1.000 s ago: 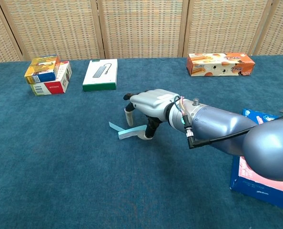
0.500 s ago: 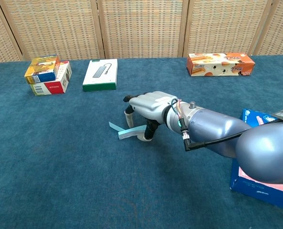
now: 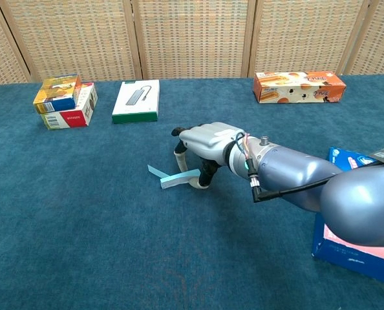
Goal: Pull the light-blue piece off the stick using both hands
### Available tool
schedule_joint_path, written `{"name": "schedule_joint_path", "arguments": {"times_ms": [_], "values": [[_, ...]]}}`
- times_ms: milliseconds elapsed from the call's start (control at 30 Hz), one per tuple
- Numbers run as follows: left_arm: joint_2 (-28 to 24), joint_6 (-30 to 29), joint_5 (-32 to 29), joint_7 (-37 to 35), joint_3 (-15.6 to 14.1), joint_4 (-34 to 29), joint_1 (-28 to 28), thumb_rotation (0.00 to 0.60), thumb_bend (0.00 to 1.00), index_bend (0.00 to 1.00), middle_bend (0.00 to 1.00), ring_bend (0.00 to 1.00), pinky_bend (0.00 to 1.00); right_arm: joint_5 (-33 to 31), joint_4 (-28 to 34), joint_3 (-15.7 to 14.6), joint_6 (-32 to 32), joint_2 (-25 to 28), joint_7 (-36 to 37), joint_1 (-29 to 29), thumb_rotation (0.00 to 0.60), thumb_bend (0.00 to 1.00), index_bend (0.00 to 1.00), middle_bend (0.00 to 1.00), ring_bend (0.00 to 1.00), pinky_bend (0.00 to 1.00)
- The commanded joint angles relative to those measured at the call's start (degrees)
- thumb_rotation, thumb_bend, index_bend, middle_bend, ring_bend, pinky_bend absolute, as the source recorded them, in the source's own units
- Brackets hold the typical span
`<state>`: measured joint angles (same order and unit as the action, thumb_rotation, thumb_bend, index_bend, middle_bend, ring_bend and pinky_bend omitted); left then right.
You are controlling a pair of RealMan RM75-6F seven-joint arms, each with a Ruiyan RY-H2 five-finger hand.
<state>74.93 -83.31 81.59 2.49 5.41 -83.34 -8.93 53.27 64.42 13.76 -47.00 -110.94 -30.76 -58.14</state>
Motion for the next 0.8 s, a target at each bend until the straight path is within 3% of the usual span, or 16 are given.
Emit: {"name": "schedule_joint_path", "arguments": {"times_ms": [33,300,533,800], "values": [[0.0,0.0,0.1,0.0,-0.1,0.0,0.0,0.6,0.0,0.0,0.0,0.0,0.0,-0.2,-0.4,0.0,0.2,-0.2,0.1,0.1,0.6,0.41,0.48,0.0,0.0,0.0],[0.1,0.1,0.1,0.2,-0.1,0.0,-0.1,0.6,0.0,0.0,0.0,0.0,0.0,0.8,0.0,0.2,-0.2,0.2,1.6,0.6,0.6,0.44,0.53,0.02,0.0,0.0],[0.0,0.6,0.7,0.9,-0.2,-0.6,-0.6,0.6,0.0,0.0,0.0,0.0,0.0,2.3,3.9,0.7,-1.0,3.1,4.0,1.8,0.6,0.44,0.54,0.02,0.0,0.0],[-2.6,5.2,4.0,8.8,1.2,-4.2,-6.4,0.6,0.0,0.0,0.0,0.02,0.0,2.1,10.9,2.4,-2.4,7.8,5.4,2.8,0.6,0.44,0.54,0.02,0.0,0.0]]}}
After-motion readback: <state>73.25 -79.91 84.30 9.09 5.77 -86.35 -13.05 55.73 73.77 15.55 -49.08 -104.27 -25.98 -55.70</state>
